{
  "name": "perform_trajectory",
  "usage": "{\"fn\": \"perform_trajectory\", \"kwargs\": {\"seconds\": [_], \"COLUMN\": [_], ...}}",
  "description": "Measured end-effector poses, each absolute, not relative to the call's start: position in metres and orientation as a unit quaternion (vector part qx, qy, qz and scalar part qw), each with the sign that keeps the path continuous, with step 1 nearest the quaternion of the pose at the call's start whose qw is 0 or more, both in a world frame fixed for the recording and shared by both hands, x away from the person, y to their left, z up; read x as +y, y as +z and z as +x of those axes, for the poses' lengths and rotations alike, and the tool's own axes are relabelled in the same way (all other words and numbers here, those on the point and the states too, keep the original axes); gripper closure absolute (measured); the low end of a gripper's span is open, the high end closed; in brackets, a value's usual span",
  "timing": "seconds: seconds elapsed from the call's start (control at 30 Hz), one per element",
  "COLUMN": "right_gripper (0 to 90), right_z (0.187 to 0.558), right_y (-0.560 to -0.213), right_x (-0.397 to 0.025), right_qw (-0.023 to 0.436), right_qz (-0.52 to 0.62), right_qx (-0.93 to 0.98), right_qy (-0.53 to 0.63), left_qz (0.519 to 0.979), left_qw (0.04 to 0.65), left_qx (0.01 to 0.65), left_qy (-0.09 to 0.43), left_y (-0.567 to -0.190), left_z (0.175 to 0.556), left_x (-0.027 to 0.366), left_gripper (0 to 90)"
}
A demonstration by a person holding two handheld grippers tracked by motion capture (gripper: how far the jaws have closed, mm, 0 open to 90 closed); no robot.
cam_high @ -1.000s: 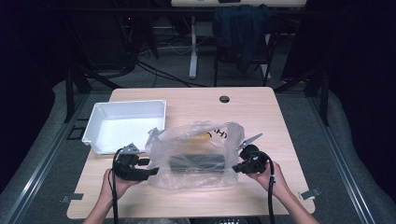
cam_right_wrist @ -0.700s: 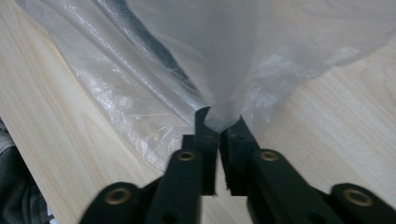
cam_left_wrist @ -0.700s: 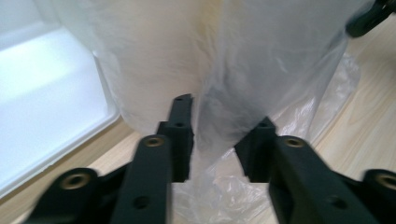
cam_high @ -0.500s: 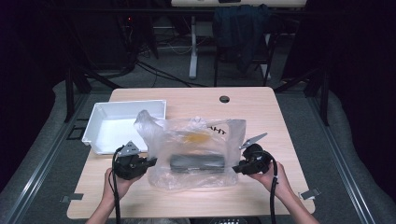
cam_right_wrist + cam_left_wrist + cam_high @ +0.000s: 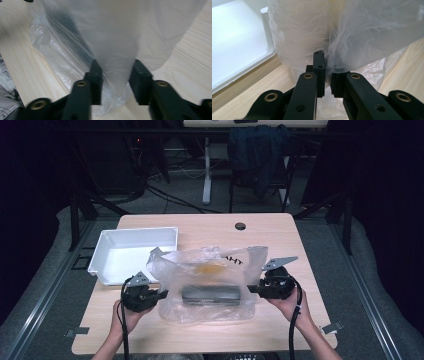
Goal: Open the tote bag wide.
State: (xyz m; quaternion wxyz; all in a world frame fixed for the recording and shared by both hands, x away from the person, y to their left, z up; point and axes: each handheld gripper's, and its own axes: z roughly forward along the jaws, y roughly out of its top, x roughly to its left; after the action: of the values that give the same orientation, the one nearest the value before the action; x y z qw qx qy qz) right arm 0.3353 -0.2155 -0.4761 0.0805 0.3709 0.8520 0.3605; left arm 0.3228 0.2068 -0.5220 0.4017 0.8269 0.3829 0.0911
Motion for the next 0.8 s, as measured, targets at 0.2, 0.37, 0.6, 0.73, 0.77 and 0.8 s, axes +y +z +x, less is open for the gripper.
{"fn": "perform_trajectory", "kwargs": {"seconds": [0.2, 0.37, 0.6, 0.73, 0.77, 0.8], "right_gripper": [90.0, 90.0, 90.0, 90.0, 90.0, 90.0], "right_z": [0.34, 0.338, 0.338, 0.338, 0.338, 0.337], "right_y": [-0.485, -0.488, -0.488, -0.488, -0.488, -0.487], "right_x": [-0.214, -0.215, -0.218, -0.219, -0.22, -0.22], "right_qw": [0.069, 0.066, 0.063, 0.063, 0.064, 0.062], "right_qz": [0.369, 0.376, 0.375, 0.373, 0.372, 0.375], "right_qx": [0.853, 0.852, 0.851, 0.851, 0.851, 0.851], "right_qy": [0.362, 0.358, 0.363, 0.365, 0.364, 0.362], "left_qz": [0.829, 0.833, 0.818, 0.807, 0.804, 0.797], "left_qw": [0.394, 0.385, 0.403, 0.426, 0.43, 0.439], "left_qx": [0.389, 0.389, 0.398, 0.39, 0.39, 0.388], "left_qy": [0.078, 0.079, 0.104, 0.124, 0.131, 0.144], "left_y": [-0.527, -0.528, -0.505, -0.49, -0.486, -0.48], "left_z": [0.326, 0.328, 0.315, 0.306, 0.304, 0.302], "left_x": [0.206, 0.206, 0.211, 0.211, 0.21, 0.208], "left_gripper": [85.4, 74.3, 44.2, 43.4, 43.4, 43.9]}}
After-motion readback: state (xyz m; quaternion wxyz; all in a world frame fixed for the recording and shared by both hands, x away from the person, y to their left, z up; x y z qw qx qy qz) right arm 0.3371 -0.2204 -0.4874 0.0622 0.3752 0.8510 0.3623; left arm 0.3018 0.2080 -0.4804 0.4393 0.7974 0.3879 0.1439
